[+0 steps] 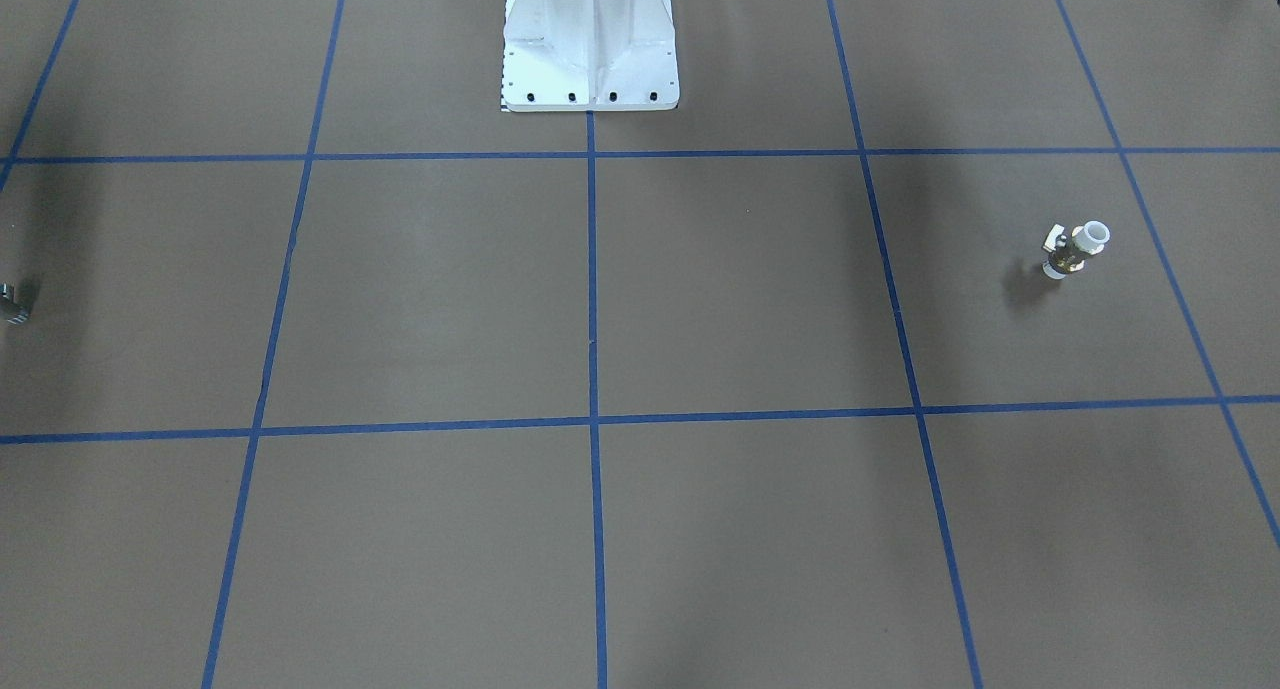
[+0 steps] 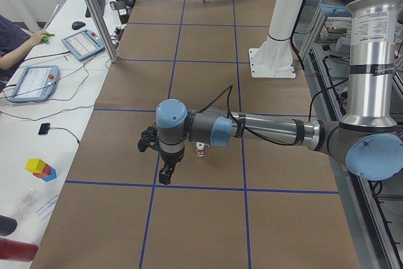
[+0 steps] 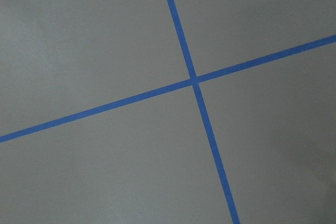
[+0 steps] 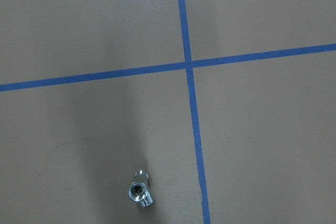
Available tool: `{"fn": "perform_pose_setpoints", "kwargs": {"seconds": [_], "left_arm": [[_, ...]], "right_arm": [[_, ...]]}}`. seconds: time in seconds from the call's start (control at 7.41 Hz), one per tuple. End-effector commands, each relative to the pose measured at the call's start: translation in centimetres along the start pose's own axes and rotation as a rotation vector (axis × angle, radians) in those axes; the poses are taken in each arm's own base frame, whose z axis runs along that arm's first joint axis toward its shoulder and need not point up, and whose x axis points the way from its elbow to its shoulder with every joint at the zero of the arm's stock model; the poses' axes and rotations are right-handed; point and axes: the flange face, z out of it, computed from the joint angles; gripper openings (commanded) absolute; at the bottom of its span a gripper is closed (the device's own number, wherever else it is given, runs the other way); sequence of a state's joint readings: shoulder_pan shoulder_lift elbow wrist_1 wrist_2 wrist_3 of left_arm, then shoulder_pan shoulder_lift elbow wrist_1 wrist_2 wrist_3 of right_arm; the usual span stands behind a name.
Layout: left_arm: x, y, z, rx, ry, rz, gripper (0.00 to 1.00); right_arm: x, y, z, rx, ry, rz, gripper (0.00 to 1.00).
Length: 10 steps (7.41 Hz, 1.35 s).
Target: Assemble PPR valve and pipe with both arms
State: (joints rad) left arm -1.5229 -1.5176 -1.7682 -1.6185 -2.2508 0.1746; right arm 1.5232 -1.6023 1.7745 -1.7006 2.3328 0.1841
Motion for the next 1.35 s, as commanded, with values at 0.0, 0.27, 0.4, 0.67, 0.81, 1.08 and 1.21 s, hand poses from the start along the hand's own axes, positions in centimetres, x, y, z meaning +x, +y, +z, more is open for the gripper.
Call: {"fn": "perform_pose_setpoints", "kwargs": {"seconds": [0.0, 0.27, 0.4, 0.67, 0.81, 1.08, 1.21], "left_arm": [[5.0, -2.0, -2.1, 0.041, 0.002, 0.103, 1.0], [9.8, -3.1, 0.4, -0.001, 0.047, -0.053, 1.0], [13.0, -3.6, 1.4, -0.024, 0.066, -0.084, 1.0], [13.9, -2.6, 2.6, -0.054, 0.072, -0.149, 1.0], [14.1, -1.3, 3.5, -0.039, 0.08, -0.156, 1.0], [17.6, 1.6, 7.3, -0.011, 0.096, -0.199, 1.0], [18.8, 2.3, 8.7, -0.034, 0.084, -0.189, 1.0]], "right_arm": [[-1.3, -0.8, -1.0, 0.038, -0.018, -0.048, 1.0], [-3.2, -1.8, -0.7, 0.034, -0.011, -0.081, 1.0], [-2.3, -1.6, 0.3, 0.019, -0.011, -0.067, 1.0], [-2.4, -1.8, 0.6, 0.032, -0.022, -0.072, 1.0], [-2.3, -1.8, 0.6, 0.031, -0.02, -0.071, 1.0], [-2.3, -1.8, 0.6, 0.031, -0.023, -0.073, 1.0], [-2.3, -1.8, 0.6, 0.031, -0.023, -0.073, 1.0]]}}
